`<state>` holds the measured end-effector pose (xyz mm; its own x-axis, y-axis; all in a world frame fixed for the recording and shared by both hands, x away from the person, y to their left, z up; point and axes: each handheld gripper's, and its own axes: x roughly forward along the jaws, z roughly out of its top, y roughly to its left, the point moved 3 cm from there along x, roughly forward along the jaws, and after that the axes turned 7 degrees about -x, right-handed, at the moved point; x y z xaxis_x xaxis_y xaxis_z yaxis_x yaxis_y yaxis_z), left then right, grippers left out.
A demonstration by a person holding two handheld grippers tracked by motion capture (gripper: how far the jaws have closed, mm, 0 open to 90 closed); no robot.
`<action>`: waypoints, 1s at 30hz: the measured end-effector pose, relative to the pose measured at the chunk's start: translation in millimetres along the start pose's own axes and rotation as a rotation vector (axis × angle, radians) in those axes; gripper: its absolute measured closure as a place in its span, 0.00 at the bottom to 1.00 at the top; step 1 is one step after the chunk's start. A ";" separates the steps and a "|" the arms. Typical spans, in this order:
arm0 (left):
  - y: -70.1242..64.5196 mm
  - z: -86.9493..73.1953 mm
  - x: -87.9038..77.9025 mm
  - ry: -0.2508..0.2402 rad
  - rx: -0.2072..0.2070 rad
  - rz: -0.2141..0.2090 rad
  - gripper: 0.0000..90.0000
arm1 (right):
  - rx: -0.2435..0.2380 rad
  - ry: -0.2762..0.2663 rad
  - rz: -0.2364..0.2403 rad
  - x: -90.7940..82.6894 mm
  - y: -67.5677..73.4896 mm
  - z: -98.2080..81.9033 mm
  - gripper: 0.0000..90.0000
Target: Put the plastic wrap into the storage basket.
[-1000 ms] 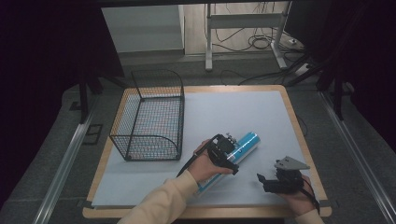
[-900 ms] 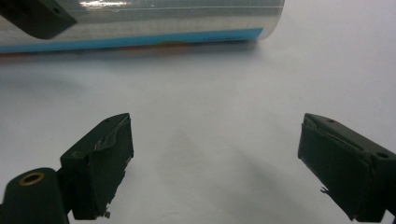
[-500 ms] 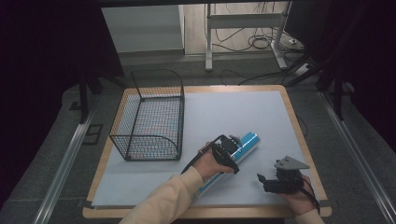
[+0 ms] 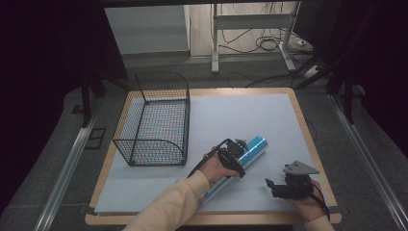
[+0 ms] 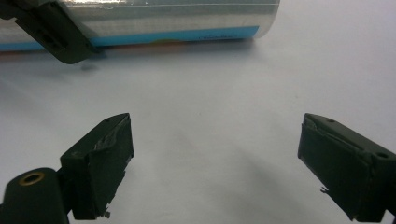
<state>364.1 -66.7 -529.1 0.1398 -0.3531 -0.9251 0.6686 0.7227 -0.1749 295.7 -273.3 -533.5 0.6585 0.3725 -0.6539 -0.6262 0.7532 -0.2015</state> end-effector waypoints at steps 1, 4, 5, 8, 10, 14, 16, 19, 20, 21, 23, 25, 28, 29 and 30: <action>0.5 0.0 -0.2 0.002 -0.001 -0.005 0.35 | 0.001 -0.001 -0.001 0.0 -0.5 -0.1 0.12; 0.9 -0.1 -0.8 0.010 0.001 -0.006 0.35 | 0.002 0.000 -0.002 0.0 -1.7 -0.3 0.12; 1.0 -0.2 -1.3 0.015 0.007 -0.002 0.35 | 0.006 -0.002 -0.003 0.1 -2.3 -0.5 0.12; 2.8 -0.9 -4.0 0.008 0.006 -0.009 0.35 | 0.006 -0.004 -0.004 -0.3 -2.5 -0.6 0.12; 4.3 -1.0 -6.9 -0.002 0.001 -0.010 0.35 | 0.008 -0.004 -0.003 -0.8 -2.7 -0.6 0.12; 7.7 -0.8 -16.4 -0.007 -0.005 -0.022 0.35 | 0.005 -0.003 -0.005 -0.2 -2.2 -0.6 0.12; 8.5 -0.2 -20.8 -0.010 0.004 -0.014 0.35 | 0.006 -0.003 -0.005 -0.1 -2.2 -0.6 0.12; 9.9 1.9 -30.2 -0.008 0.018 -0.010 0.35 | 0.006 -0.002 -0.005 0.1 -2.4 -0.7 0.12; 10.1 3.1 -35.6 -0.011 0.022 -0.009 0.35 | 0.006 -0.002 -0.006 -0.1 -2.4 -0.8 0.12; 10.1 3.1 -35.6 -0.011 0.022 -0.009 0.35 | 0.006 -0.002 -0.006 -0.1 -2.4 -0.8 0.12; 10.0 4.1 -41.0 -0.013 0.033 -0.005 0.35 | 0.006 -0.003 -0.006 -0.3 -2.4 -0.8 0.12; 9.4 4.7 -44.9 -0.020 0.031 -0.005 0.35 | 0.007 -0.004 -0.006 -0.4 -2.4 -0.7 0.12; 9.8 5.4 -50.0 -0.026 0.036 0.000 0.35 | 0.008 -0.005 -0.006 -0.5 -2.5 -0.6 0.12; 10.2 5.8 -51.5 -0.027 0.035 0.001 0.35 | 0.007 -0.005 -0.006 -0.5 -2.5 -0.6 0.12; 10.7 6.0 -52.6 -0.025 0.038 0.003 0.35 | 0.007 -0.005 -0.006 -0.5 -2.4 -0.6 0.12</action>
<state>368.3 -43.9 -480.3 0.1601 -0.3662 -0.9167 0.6955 0.7008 -0.1585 296.6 -275.6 -533.2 0.6642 0.3703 -0.6493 -0.6190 0.7594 -0.2001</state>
